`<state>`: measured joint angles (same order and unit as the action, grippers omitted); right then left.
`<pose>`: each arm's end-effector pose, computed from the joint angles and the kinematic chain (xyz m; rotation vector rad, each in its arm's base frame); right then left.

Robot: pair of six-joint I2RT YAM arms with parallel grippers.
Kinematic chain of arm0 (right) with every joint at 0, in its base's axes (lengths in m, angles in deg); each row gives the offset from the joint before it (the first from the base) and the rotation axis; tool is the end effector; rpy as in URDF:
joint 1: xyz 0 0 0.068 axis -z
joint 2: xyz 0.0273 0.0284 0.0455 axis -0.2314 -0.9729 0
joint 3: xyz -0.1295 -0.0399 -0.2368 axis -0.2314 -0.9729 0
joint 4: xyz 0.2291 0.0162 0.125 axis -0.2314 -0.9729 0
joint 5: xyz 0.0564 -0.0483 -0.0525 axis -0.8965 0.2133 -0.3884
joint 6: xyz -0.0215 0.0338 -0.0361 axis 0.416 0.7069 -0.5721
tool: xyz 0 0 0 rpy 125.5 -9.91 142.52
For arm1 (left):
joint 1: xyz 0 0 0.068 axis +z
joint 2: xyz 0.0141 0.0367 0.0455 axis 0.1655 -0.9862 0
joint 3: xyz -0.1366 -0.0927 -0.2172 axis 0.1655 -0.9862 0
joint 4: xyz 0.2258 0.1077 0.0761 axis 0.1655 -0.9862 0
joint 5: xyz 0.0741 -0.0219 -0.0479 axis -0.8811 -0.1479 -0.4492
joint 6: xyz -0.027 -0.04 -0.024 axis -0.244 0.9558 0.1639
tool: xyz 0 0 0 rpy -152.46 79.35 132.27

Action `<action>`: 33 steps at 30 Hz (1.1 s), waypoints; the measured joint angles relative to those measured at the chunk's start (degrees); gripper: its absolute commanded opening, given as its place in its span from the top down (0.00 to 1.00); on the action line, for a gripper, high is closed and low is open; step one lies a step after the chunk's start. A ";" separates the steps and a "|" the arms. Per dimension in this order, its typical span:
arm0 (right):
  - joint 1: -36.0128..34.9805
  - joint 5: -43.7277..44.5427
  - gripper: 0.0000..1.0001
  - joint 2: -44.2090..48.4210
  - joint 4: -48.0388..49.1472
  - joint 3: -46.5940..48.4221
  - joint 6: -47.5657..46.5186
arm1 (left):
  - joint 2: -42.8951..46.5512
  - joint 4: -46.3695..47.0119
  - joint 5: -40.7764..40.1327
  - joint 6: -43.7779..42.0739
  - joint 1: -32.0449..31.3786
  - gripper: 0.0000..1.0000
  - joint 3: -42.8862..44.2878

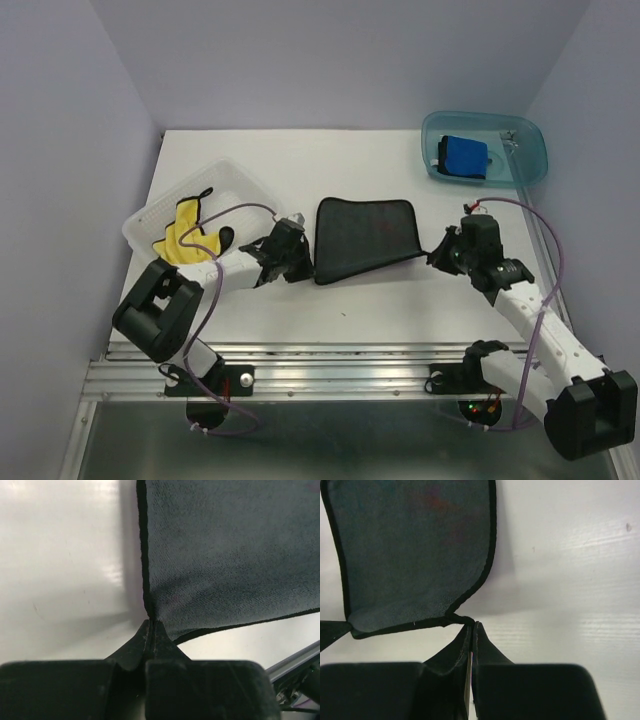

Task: Fold and stack the towels
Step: Flatten out the crumpled towel

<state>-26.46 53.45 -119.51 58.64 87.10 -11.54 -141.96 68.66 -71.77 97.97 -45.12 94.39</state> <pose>0.2011 0.0456 0.2480 0.3331 2.2843 0.3428 0.2442 -0.1806 0.1775 -0.0222 2.4447 -0.7929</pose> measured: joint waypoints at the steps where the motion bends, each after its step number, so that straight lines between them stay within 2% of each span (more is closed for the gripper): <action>1: 0.00 -1.09 0.99 2.10 -1.20 -1.55 0.66 | 0.44 0.11 0.04 0.92 -1.14 1.00 -1.46; 9: 0.04 -7.26 0.99 3.45 -4.92 -7.96 4.35 | 4.35 1.22 -0.42 5.66 -2.47 1.00 -6.08; 11: 0.04 -7.91 0.94 2.97 -5.55 -8.22 5.33 | 4.57 1.46 -0.57 6.36 -2.99 1.00 -6.08; 12: 0.04 -7.96 0.91 2.73 -5.88 -8.22 5.95 | 4.59 1.44 -0.59 6.47 -3.08 0.96 -6.08; 13: 0.04 -7.91 0.87 2.49 -6.21 -8.22 6.56 | 4.61 1.38 -0.68 6.67 -3.34 0.80 -6.08; 15: 0.04 -7.65 0.77 2.08 -7.10 -8.22 7.48 | 4.61 0.66 -1.29 7.19 -3.41 0.59 -6.05; 16: 0.04 -7.43 0.57 1.97 -7.74 -8.22 7.98 | 4.61 0.26 -1.51 6.97 -3.50 0.37 -6.03; 19: 0.04 -6.80 0.45 2.05 -9.20 -8.22 9.07 | 4.68 -2.19 -2.69 6.54 -3.80 0.19 -5.79; 20: 0.04 -6.47 0.36 2.14 -9.75 -8.15 9.29 | 4.90 -2.95 -2.95 6.67 -3.96 0.16 -5.51; 22: 0.04 -4.68 0.25 2.29 -10.27 -8.00 9.31 | 6.19 -4.92 -4.26 5.64 -4.55 0.08 -4.33; 24: 0.07 -3.04 0.05 2.29 -10.54 -7.32 9.31 | 7.21 -7.74 -6.10 4.24 -4.79 0.01 -2.38; 25: 0.04 -2.62 0.00 2.29 -10.47 -6.91 9.20 | 7.37 -8.52 -6.97 3.58 -4.85 0.01 -1.38; 30: 0.07 -2.03 0.00 0.15 -5.60 -2.05 6.25 | 6.38 -10.88 -12.46 -1.46 -4.90 0.01 7.96; 33: 0.17 -2.71 0.00 -4.00 -1.11 1.73 4.42 | 2.03 -11.30 -14.58 -5.79 -4.83 0.01 16.11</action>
<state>-26.29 50.74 -123.50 57.53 88.83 -7.12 -139.92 57.36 -86.35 92.18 -49.95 110.50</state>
